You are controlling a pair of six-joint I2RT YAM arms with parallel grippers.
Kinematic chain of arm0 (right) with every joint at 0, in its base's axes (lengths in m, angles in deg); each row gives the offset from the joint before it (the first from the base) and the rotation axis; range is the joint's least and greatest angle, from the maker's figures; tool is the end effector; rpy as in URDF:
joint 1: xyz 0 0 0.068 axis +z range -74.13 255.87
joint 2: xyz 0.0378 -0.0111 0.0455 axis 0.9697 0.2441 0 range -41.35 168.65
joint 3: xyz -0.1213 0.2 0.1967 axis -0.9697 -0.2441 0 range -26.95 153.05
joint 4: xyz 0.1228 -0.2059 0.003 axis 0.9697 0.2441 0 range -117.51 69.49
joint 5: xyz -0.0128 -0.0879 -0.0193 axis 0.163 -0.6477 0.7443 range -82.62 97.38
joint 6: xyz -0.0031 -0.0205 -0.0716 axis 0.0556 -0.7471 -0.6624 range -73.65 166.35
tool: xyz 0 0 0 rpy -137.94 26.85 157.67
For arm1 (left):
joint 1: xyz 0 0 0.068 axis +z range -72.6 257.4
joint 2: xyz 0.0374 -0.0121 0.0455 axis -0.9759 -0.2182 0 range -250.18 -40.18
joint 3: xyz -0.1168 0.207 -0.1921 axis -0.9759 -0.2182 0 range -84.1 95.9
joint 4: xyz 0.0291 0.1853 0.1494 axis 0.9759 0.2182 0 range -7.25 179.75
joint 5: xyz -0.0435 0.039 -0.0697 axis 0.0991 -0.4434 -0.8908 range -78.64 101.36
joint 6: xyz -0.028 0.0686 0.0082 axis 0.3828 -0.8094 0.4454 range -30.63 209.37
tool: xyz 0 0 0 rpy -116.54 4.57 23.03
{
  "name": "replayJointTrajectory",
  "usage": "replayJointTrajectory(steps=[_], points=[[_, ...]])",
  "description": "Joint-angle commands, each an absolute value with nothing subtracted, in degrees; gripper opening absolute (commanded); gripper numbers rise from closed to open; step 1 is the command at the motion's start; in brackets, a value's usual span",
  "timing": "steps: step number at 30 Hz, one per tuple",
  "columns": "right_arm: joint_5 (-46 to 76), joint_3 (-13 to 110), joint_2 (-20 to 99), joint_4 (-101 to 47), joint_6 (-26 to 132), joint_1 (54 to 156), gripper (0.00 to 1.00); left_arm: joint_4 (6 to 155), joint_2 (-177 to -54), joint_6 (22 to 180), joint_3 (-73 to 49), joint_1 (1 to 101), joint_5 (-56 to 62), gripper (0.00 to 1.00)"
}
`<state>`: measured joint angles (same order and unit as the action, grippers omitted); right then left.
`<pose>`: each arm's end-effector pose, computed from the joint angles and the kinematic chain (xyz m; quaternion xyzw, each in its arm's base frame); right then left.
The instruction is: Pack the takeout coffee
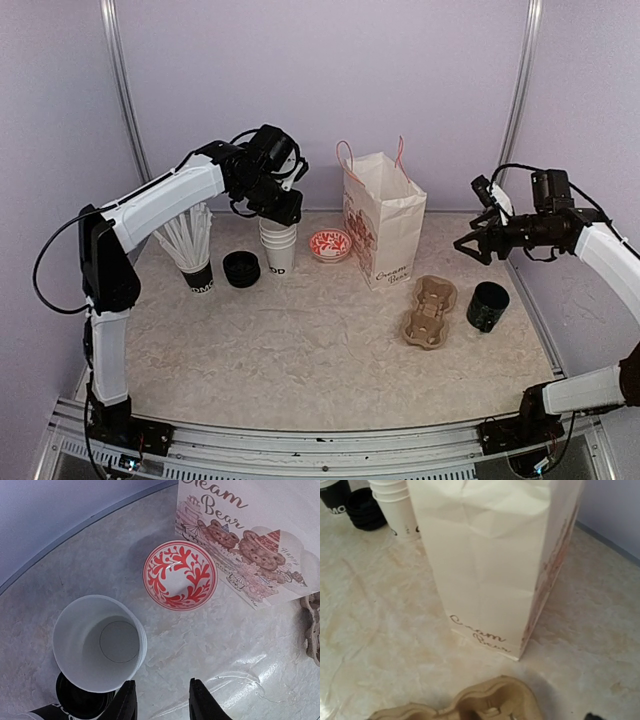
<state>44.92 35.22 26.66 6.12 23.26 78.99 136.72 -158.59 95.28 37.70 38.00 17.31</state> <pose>0.2281 0.0507 0.3482 -0.3279 0.8028 0.2165 0.4485 0.3641 -0.2908 0.3431 0.2541 0.9054 -0.0846 0.3295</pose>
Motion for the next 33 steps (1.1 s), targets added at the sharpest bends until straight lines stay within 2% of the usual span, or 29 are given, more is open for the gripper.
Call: replayJointTrajectory(steps=[1,6,16,27,33], points=[[46.0,34.7,27.7,6.3,22.8,80.6,0.89,138.1,-162.3,95.8,42.0,38.9,15.2,0.35],[46.0,34.8,28.7,6.3,23.0,81.1,0.89,137.4,-166.1,95.9,44.7,40.0,15.6,0.28],[45.5,35.2,29.9,6.9,22.5,81.7,0.88,136.0,-169.0,96.0,44.9,41.2,17.3,0.25],[45.2,35.1,30.2,7.0,22.4,82.1,0.88,136.2,-169.0,95.9,44.7,41.2,17.1,0.01],[49.1,37.8,30.4,10.4,21.0,83.6,0.86,138.1,-164.9,96.4,45.0,38.6,17.0,0.00]])
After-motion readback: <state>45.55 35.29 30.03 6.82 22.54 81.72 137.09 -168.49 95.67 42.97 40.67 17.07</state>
